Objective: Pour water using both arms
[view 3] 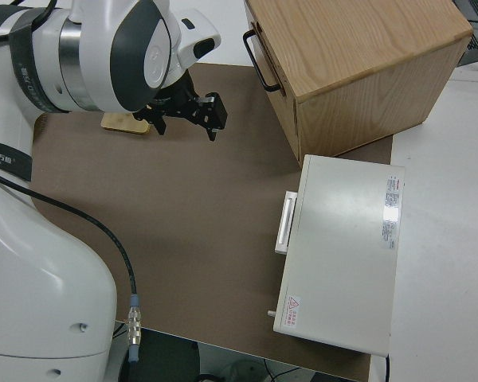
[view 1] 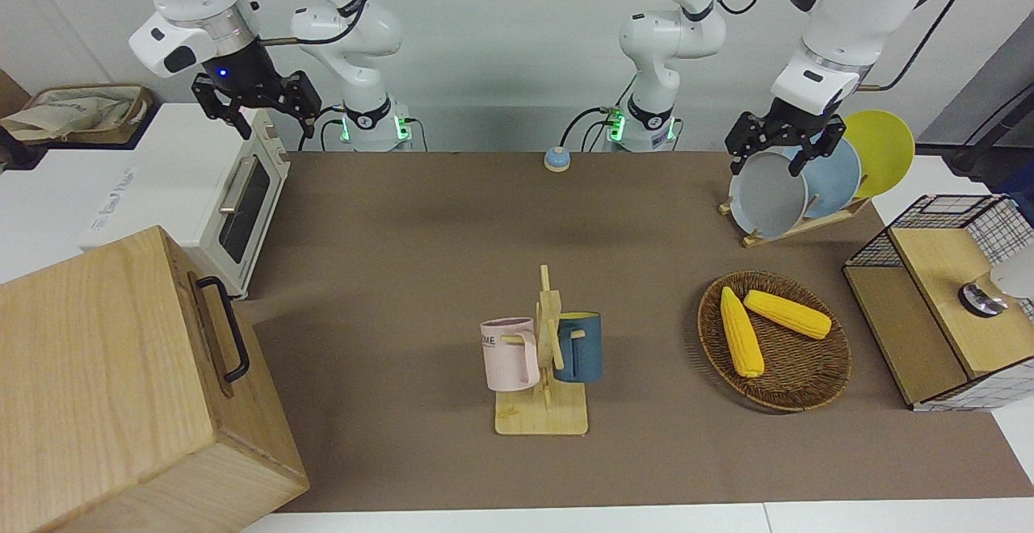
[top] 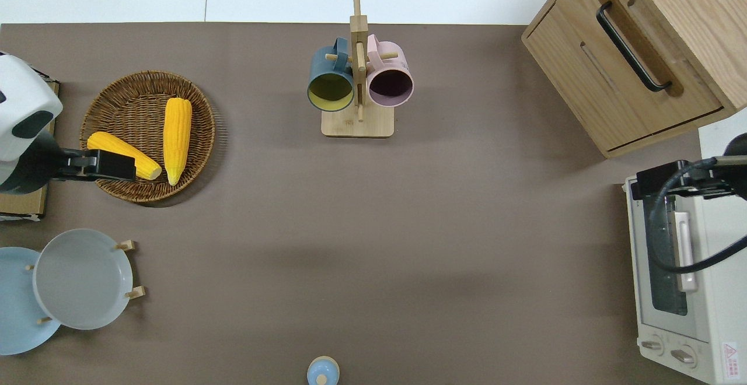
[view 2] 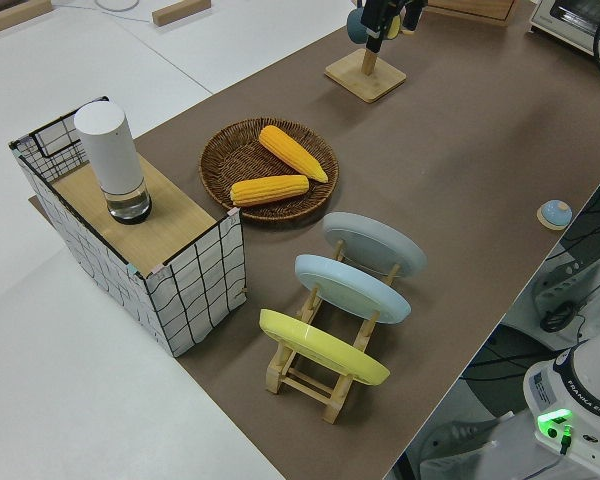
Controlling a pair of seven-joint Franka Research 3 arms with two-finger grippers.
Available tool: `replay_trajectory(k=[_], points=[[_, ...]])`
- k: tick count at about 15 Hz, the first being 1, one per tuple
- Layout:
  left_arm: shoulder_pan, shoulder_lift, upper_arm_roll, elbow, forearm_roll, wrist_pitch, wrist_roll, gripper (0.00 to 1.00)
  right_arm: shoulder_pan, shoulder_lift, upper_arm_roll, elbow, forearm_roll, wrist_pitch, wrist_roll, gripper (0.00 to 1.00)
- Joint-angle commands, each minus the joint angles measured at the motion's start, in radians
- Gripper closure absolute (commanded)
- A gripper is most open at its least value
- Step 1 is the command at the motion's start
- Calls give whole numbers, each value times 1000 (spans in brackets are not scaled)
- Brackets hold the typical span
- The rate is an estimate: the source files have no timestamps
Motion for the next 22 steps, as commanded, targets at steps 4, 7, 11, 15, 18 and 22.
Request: replay_trajectory(k=[4, 7, 11, 15, 18, 22], points=[[-4, 6, 4, 3, -6, 34, 11, 0, -13, -15, 2, -13, 4, -2, -11, 9], [-3, 12, 4, 3, -6, 38, 11, 0, -13, -14, 5, -13, 4, 4, -11, 9], [5, 24, 12, 4, 2, 40, 25, 0, -8, -15, 19, -14, 7, 29, -11, 9], [26, 35, 38, 12, 1, 49, 88, 0, -3, -11, 59, -53, 7, 125, 15, 9], [51, 49, 79, 23, -1, 63, 174, 0, -2, -2, 108, -105, 7, 220, 52, 9], [134, 70, 119, 26, -7, 125, 317, 0, 6, 41, 174, -178, 6, 371, 63, 9]])
